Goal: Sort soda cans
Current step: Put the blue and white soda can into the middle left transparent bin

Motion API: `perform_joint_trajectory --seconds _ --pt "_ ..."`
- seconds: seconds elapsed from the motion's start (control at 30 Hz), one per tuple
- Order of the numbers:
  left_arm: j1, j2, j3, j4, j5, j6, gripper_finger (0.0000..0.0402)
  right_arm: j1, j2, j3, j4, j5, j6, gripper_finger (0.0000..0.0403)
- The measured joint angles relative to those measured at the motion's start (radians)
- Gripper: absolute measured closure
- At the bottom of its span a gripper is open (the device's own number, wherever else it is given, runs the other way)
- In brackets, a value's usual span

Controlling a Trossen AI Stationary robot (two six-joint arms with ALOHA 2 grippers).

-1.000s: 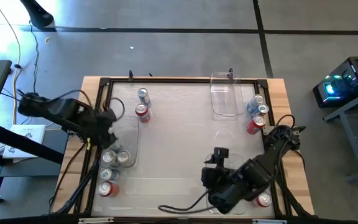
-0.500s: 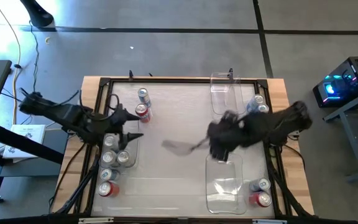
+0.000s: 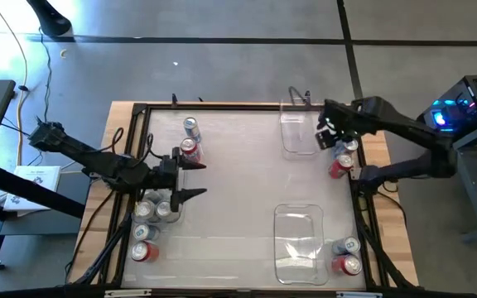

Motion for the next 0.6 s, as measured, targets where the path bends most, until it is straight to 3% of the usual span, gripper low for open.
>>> perform_joint_trajectory --seconds 0.2,0.43,0.6 --pt "0.001 0.007 -0.001 0.014 0.000 -0.003 0.0055 -0.217 0.054 -0.070 0.012 0.074 -0.167 0.0105" --pt "0.001 0.007 -0.001 0.023 0.000 -0.008 0.0055 -0.419 0.114 -0.073 0.069 0.070 -0.438 0.0105" --pt "0.001 0.007 -0.001 0.021 0.001 -0.002 0.0055 -0.440 0.132 -0.058 0.038 0.050 -0.476 0.0105"
